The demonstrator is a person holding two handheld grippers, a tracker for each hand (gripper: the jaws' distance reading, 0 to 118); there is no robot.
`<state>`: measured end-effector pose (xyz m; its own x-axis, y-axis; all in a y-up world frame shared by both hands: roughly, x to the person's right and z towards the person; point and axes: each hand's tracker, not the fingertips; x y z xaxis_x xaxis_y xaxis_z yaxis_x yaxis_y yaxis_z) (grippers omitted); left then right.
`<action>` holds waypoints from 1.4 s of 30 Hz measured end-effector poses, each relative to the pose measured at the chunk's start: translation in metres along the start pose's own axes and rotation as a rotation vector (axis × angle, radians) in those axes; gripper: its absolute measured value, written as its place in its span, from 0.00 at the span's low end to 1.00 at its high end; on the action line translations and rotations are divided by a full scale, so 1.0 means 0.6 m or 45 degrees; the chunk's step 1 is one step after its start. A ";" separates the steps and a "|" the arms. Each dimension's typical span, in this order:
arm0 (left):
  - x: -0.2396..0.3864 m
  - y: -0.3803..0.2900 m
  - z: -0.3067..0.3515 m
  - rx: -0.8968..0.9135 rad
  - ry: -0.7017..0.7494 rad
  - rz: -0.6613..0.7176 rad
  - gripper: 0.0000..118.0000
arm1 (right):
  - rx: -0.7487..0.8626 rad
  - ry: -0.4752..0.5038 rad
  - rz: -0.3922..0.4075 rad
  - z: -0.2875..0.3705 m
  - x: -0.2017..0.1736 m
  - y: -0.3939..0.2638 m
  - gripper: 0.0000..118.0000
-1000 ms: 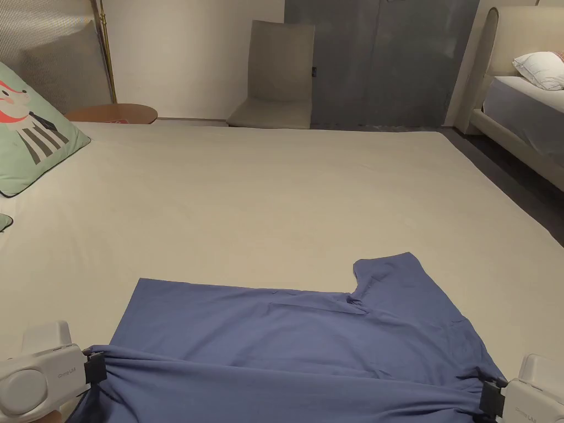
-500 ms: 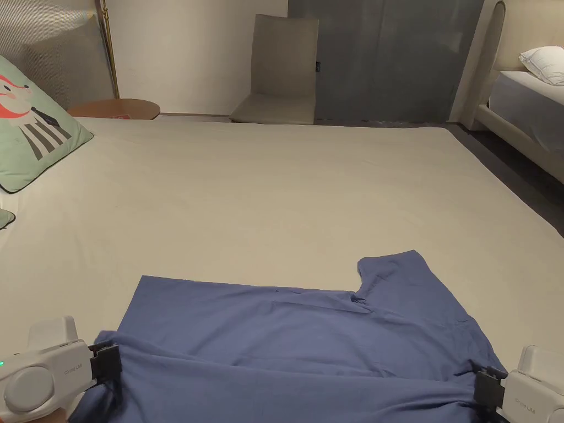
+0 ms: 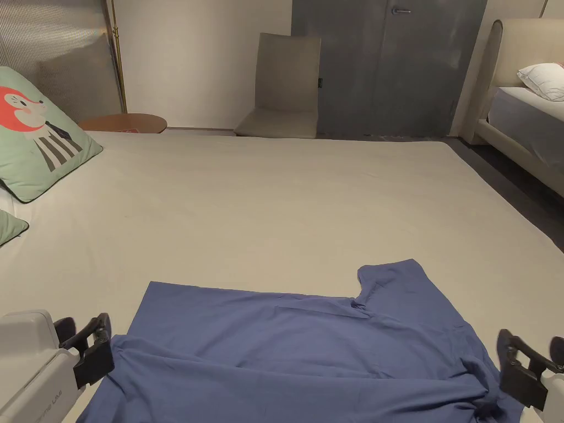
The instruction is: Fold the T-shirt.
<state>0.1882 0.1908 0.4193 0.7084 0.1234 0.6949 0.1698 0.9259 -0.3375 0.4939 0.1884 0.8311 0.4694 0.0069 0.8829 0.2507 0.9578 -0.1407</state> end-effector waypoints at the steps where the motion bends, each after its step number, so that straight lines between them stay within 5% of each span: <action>1: 0.002 -0.002 0.010 0.012 -0.002 -0.004 0.01 | 0.009 -0.003 0.001 0.009 -0.002 0.000 0.04; 10: -0.016 -0.011 0.045 -0.030 -0.015 0.012 0.00 | 0.025 -0.002 -0.012 0.044 0.003 -0.010 0.00; 15: -0.047 -0.018 -0.006 -0.313 -0.030 0.050 0.02 | -0.007 -0.001 -0.019 0.044 0.005 -0.019 0.00; 16: -0.055 -0.025 -0.022 -0.373 -0.022 0.056 0.09 | -0.015 0.002 -0.017 0.043 0.005 -0.022 0.00; 19: -0.073 -0.046 -0.071 -0.564 -0.035 0.078 0.85 | -0.039 0.008 -0.015 0.042 0.004 -0.031 0.00; 20: -0.076 -0.056 -0.085 -0.602 -0.040 0.063 0.92 | -0.050 0.014 -0.016 0.041 0.004 -0.034 0.00; 25: -0.078 -0.096 -0.136 -0.709 0.031 -0.032 0.80 | -0.088 0.013 -0.013 0.035 0.005 -0.045 0.00; 29: -0.066 -0.116 -0.160 -0.747 0.035 -0.035 0.49 | -0.118 0.004 -0.017 0.030 0.010 -0.055 0.00; 34: -0.045 -0.123 -0.146 -0.711 0.046 -0.121 0.32 | -0.163 -0.009 -0.015 0.020 0.019 -0.068 0.00; 36: -0.045 -0.118 -0.137 -0.681 0.033 -0.100 0.07 | -0.226 -0.021 0.005 0.009 0.024 -0.072 0.01; 37: -0.043 -0.116 -0.134 -0.681 0.035 -0.095 0.07 | -0.288 -0.031 0.014 -0.003 0.029 -0.075 0.02; 38: -0.043 -0.115 -0.130 -0.676 0.038 -0.102 0.07 | -0.347 -0.030 0.012 -0.015 0.035 -0.079 0.18; 41: -0.043 -0.108 -0.115 -0.643 0.032 -0.105 0.06 | -0.565 -0.047 -0.014 -0.064 0.058 -0.099 0.97; 42: -0.045 -0.106 -0.112 -0.633 0.029 -0.095 0.06 | -0.579 -0.064 -0.015 -0.076 0.063 -0.107 0.97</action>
<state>0.2044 0.1049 0.3796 0.6957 0.0504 0.7166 0.5225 0.6491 -0.5529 0.5343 0.1138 0.8533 0.4256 0.0212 0.9047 0.6075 0.7343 -0.3030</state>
